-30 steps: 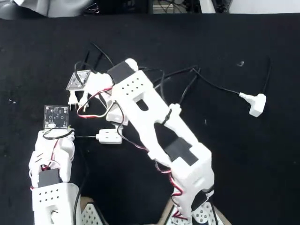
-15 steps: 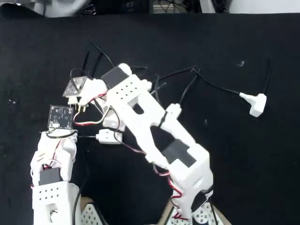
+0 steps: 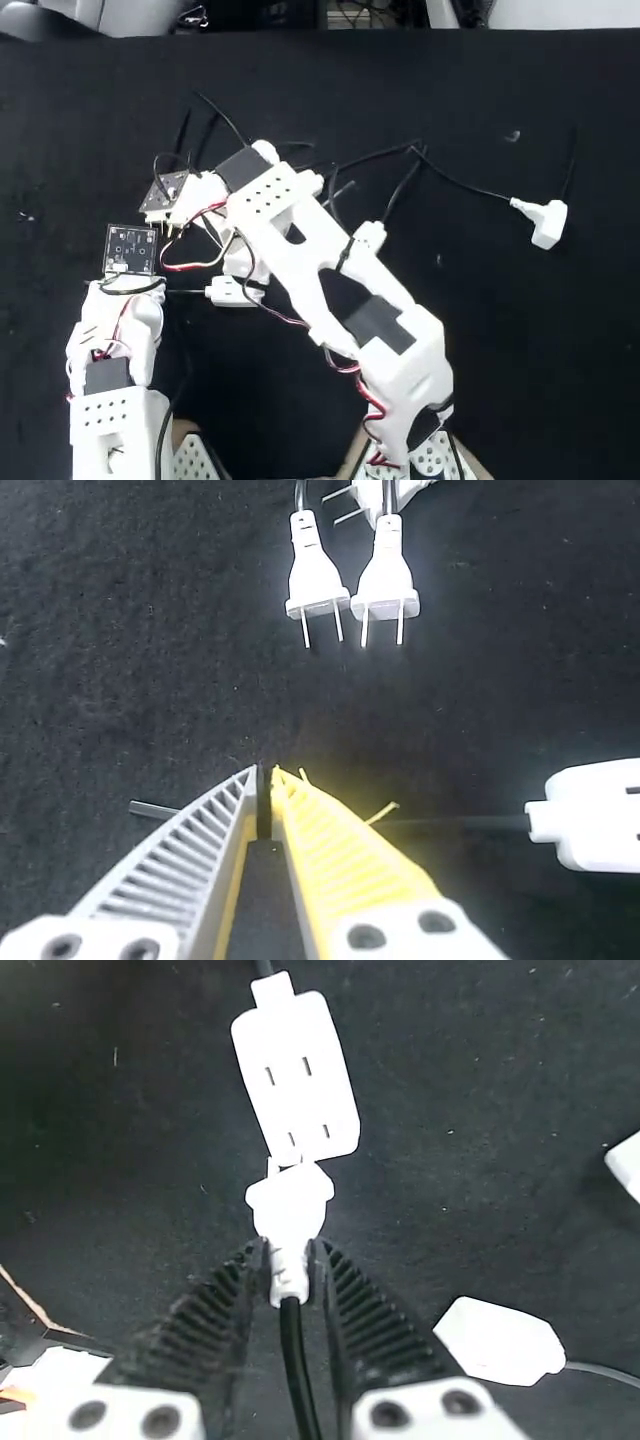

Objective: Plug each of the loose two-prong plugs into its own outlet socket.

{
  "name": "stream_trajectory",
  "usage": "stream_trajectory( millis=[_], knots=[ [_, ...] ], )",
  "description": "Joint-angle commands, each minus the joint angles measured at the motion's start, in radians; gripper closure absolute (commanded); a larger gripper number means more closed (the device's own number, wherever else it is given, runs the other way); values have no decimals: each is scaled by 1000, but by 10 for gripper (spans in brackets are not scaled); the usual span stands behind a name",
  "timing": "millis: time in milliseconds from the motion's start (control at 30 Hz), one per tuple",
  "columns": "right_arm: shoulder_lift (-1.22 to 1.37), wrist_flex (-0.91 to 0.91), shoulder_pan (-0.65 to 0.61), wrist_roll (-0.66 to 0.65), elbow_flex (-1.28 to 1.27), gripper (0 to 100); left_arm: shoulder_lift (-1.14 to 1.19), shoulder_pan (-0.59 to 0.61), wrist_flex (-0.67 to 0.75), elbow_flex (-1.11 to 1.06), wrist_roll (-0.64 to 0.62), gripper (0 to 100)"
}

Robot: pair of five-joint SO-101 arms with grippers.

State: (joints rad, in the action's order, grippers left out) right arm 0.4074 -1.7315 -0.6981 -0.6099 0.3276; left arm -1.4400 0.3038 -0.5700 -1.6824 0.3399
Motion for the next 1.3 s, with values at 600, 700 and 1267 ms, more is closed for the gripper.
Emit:
stream_trajectory(
  millis=[600, 700, 1267],
  knots=[
    [-440, 11, 121, 3, -229, 988, 692, 50, -652, 1063, -101, 970],
    [-441, 63, 123, 6, -292, 988, 876, -36, -574, 986, -64, 970],
    [-447, 61, 130, 0, -343, 988, 844, -259, -74, 519, -245, 970]
  ],
)
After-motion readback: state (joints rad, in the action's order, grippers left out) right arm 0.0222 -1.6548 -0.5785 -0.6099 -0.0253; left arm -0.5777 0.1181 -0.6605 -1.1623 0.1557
